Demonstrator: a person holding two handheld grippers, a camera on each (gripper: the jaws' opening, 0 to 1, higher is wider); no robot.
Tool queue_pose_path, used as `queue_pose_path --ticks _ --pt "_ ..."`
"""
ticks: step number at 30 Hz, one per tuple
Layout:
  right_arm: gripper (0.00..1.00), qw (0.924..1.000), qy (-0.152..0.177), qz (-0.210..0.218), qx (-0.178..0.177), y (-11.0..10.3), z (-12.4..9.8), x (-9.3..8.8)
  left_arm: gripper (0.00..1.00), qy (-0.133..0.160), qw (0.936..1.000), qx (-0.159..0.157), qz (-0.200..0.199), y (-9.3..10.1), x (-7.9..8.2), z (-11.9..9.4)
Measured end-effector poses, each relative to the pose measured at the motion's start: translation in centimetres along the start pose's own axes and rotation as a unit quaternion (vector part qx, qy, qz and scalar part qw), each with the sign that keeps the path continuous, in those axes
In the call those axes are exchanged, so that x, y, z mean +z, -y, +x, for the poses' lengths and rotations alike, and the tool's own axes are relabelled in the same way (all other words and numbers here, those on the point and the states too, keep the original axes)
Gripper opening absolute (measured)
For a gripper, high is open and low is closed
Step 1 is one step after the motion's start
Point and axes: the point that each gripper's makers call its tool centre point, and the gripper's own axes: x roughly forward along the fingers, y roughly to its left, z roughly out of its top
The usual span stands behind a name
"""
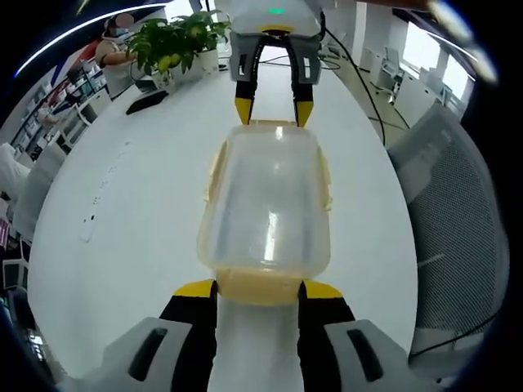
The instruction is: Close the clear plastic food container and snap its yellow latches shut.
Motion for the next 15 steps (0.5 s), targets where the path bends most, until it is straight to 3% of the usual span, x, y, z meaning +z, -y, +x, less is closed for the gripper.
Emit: queue_pose_path --ticks 15 --pt "0.39 0.9998 -0.01 0.002 -0.02 0.36 0.0 -0.68 0.33 0.007 0.9999 0.01 0.006 -0.01 -0.03 -0.08"
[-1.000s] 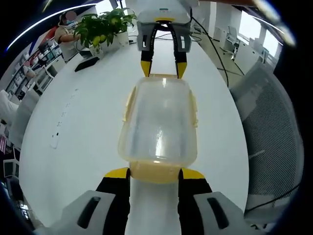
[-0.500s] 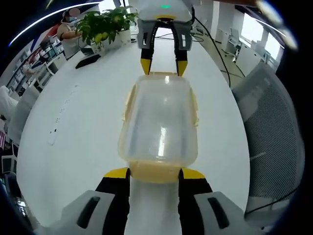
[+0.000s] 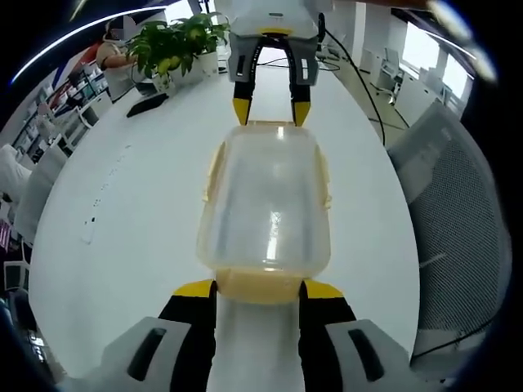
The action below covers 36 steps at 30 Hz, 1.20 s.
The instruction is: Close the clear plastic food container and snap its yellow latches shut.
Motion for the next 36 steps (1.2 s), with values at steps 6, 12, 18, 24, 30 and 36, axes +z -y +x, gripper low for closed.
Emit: queue_pose_path --ticks 6,12,18,24,30,36 --pt "0.41 0.9999 0.002 0.009 -0.007 0.0 -0.5 -0.3 0.35 -0.001 1.0 0.004 -0.005 0.0 -0.1 -0.3" --pt "0.4 0.9987 0.007 0.044 -0.024 -0.2 -1.2 -0.4 0.36 0.0 0.9999 0.008 -0.015 0.3 0.0 -0.9" --pt "0.4 0.9968 0.011 0.066 -0.044 -0.3 -1.8 -0.6 0.37 0.004 0.9991 0.024 -0.035 0.1 0.1 -1.7" --pt "0.39 0.9914 0.025 0.112 -0.063 -0.2 -2.3 -0.7 0.37 0.011 0.997 0.043 -0.064 0.0 0.2 -2.4" --pt "0.38 0.9804 0.031 0.165 -0.102 0.6 -3.1 -1.3 0.36 0.017 0.9933 0.064 -0.094 0.0 0.0 -2.8" --pt "0.39 0.9691 0.059 0.208 -0.119 0.5 -3.6 -0.7 0.35 0.035 0.9867 0.082 -0.136 0.0 0.2 -3.0"
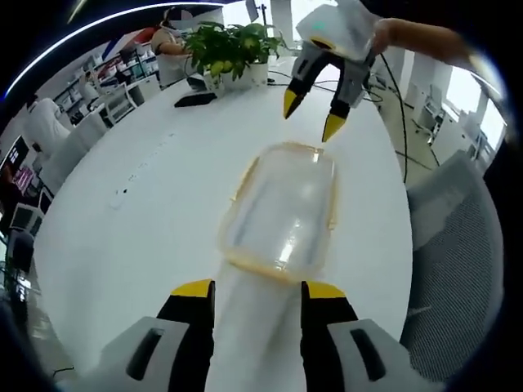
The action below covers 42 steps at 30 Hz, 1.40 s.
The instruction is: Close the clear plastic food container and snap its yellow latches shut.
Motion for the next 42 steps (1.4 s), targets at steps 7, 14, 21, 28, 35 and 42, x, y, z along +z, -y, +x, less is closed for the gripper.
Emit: queue_pose_path --ticks 7,14,21,28,35,42 --pt "0.38 0.9983 0.029 0.05 -0.011 -0.4 -0.2 0.8 0.34 0.021 0.9974 0.028 -0.064 -0.5 0.2 -0.2" --pt "0.37 0.9893 0.057 0.134 -0.014 -0.7 -0.2 1.5 0.32 0.029 0.9933 0.05 -0.101 -0.8 0.2 -0.2" --pt "0.36 0.9822 0.073 0.173 -0.008 -1.4 0.2 1.4 0.32 0.031 0.9887 0.05 -0.137 0.0 0.1 0.5" --pt "0.35 0.9636 0.103 0.247 0.005 -1.7 0.8 1.4 0.33 0.041 0.9815 0.043 -0.182 0.8 0.0 1.1" --pt "0.33 0.9512 0.117 0.285 0.018 -2.3 1.4 1.4 0.34 0.042 0.976 0.041 -0.21 1.1 -0.4 1.5" --pt "0.32 0.9472 0.122 0.295 0.029 -2.9 1.8 2.0 0.34 0.041 0.9704 0.025 -0.237 1.2 -0.4 2.1"
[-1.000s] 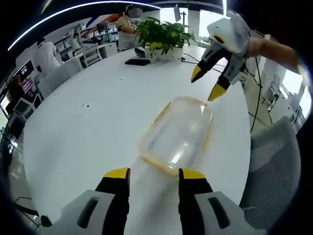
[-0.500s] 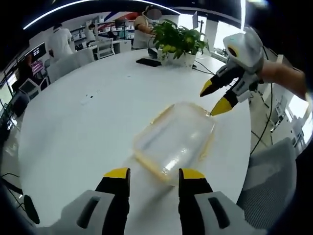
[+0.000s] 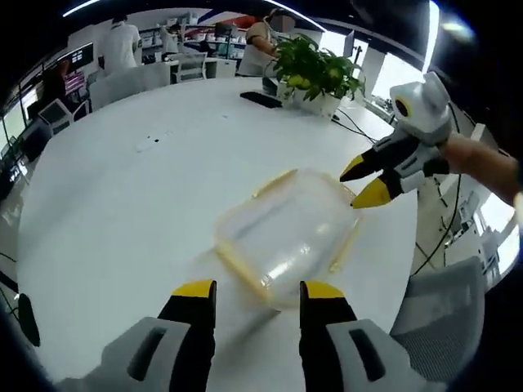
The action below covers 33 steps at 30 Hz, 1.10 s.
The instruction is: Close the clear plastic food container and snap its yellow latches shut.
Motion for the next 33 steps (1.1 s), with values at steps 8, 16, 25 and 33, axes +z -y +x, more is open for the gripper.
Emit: queue_pose_path --ticks 8,16,25,33 --pt "0.33 0.9999 -0.003 0.008 0.006 -0.2 0.3 0.0 0.34 -0.006 0.9994 -0.024 -0.026 0.6 0.1 0.6" --pt "0.34 0.9998 -0.015 0.011 0.008 -0.2 0.4 0.1 0.37 -0.009 0.9988 -0.033 -0.035 1.2 0.4 1.1" --pt "0.34 0.9997 -0.02 0.017 0.004 -0.2 0.6 0.0 0.37 -0.003 0.999 -0.028 -0.035 1.3 0.4 1.3" --pt "0.31 0.9992 -0.024 0.033 0.007 -0.2 0.8 0.2 0.34 -0.014 0.9987 -0.019 -0.046 1.5 0.5 1.4"
